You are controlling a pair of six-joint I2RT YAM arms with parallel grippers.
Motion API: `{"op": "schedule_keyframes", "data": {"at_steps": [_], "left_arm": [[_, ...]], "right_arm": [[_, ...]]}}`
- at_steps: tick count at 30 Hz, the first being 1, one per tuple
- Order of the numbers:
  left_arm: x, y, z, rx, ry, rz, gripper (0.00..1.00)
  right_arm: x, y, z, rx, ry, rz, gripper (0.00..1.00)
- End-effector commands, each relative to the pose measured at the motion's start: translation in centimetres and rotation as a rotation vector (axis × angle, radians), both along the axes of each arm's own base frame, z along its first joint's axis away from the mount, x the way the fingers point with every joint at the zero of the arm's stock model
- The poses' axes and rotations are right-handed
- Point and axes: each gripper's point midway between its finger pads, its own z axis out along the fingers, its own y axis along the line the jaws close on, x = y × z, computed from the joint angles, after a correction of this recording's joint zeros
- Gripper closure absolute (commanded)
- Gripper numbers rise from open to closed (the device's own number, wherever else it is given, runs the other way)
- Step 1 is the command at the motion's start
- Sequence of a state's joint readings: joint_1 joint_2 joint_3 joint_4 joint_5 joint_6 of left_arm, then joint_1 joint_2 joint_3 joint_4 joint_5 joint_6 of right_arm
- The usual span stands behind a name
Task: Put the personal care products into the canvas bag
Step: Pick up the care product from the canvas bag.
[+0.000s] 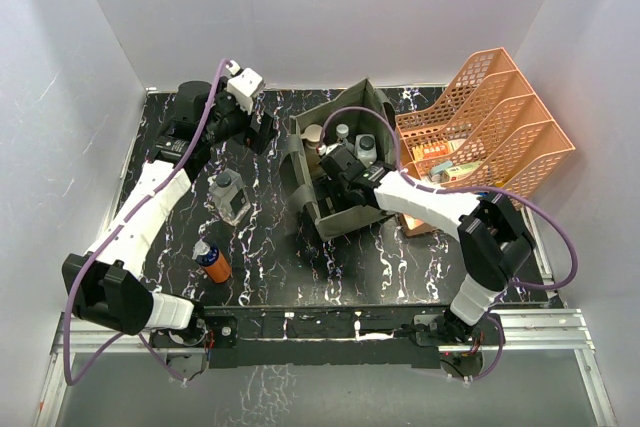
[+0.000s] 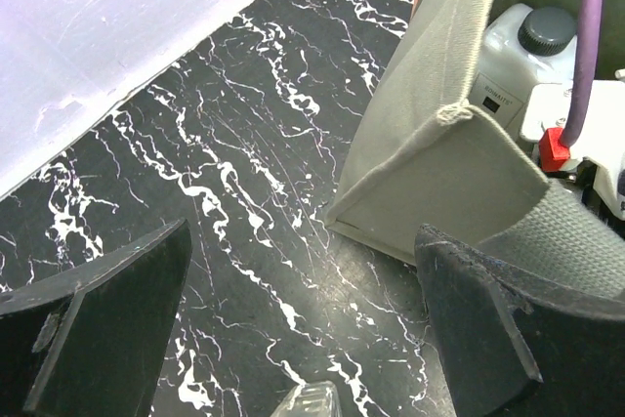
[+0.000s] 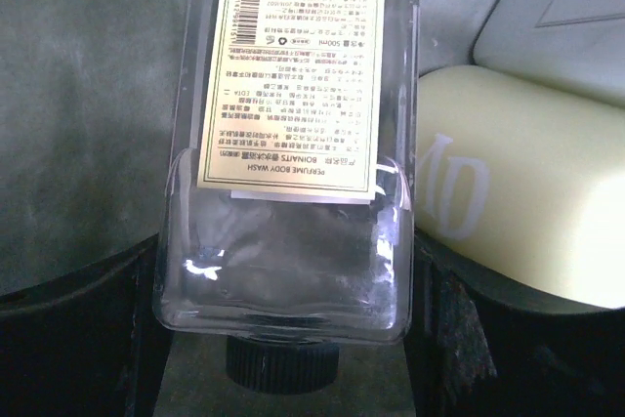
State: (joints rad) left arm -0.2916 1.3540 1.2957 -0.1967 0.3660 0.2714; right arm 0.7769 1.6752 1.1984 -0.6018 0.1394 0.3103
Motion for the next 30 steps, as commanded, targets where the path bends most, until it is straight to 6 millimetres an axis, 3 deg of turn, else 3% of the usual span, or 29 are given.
{"op": "schedule_keyframes", "data": {"at_steps": [1,18,23,30], "left_arm": [[-0.3,-0.9,2.1,-0.035,-0.062,-0.055,0.05],[-0.7,-1.2,3.0,-0.044,-0.092,-0.081,0.06],[-0.9,-1.2,3.0,-0.034,-0.103,-0.096,0.06],[-0.8,-1.3,3.3,-0.037,-0.110,-0.100,0.06]], "right_arm": [[4.0,2.3,7.8,0.137,-0.222,0.013,0.92],[4.9,3.3,17.0,0.267,-0.384,0.089,0.92],[6.1,2.7,19.0,0.274,-0.428,0.067,0.92],[7.0,2.5,20.0,0.284,-0.448,0.053,0.92]]}}
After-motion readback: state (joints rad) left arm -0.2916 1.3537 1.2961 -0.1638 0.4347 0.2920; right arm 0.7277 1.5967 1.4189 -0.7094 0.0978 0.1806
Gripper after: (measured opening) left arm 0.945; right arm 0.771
